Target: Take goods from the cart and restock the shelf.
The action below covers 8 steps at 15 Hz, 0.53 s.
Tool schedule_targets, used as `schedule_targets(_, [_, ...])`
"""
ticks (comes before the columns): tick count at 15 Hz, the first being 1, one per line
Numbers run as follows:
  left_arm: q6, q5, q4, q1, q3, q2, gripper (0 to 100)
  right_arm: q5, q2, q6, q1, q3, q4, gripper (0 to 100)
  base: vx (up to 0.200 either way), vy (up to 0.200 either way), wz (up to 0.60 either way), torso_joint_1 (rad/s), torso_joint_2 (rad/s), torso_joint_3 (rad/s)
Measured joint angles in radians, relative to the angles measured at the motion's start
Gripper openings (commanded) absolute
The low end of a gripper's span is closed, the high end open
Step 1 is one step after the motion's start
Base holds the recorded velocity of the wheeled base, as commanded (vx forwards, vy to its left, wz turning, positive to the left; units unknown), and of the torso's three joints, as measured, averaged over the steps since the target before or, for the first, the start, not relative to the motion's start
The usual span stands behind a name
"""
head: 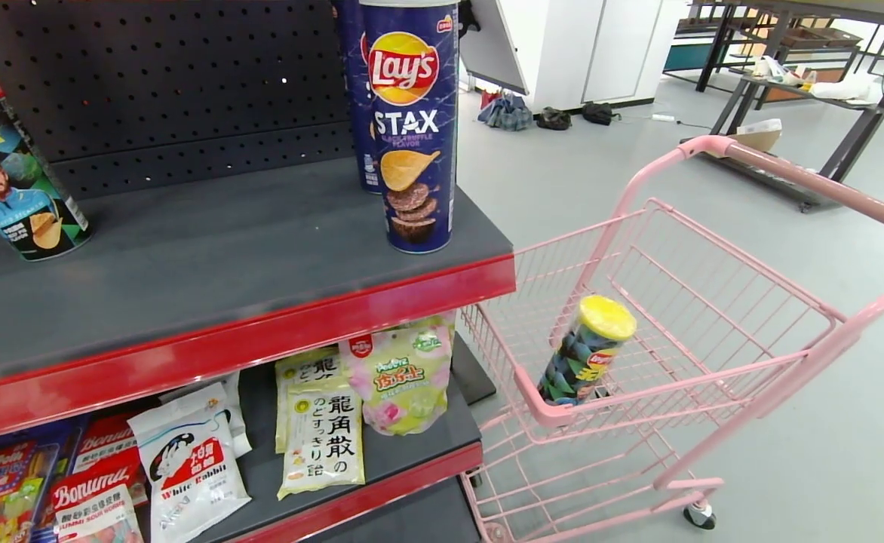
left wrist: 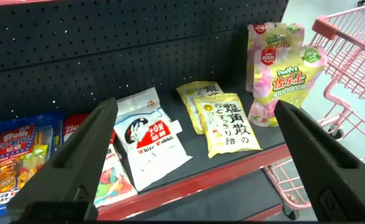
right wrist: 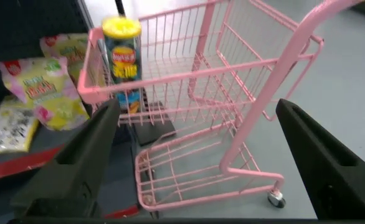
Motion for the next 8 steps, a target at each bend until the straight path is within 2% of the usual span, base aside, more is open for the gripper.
schedule_targets(2, [0.001,-0.001,0.000,0.000,0.000,0.000,100,0.016,0.092,0.051,0.011,-0.114,-0.004,100,0.000,0.000,0.00,0.000,0.00,0.000])
schedule_targets(4, [0.000,0.000,0.000,0.000,0.000,0.000,100,0.035,0.287,0.065,0.036,-0.233,-0.045,100,0.000,0.000,0.00,0.000,0.00,0.000])
schedule_targets(5, [0.000,0.000,0.000,0.000,0.000,0.000,100,0.043,0.409,0.070,0.052,-0.273,-0.095,100,0.000,0.000,0.00,0.000,0.00,0.000])
schedule_targets(8, [0.000,0.000,0.000,0.000,0.000,0.000,100,0.066,0.820,0.091,0.107,-0.320,-0.373,100,0.000,0.000,0.00,0.000,0.00,0.000])
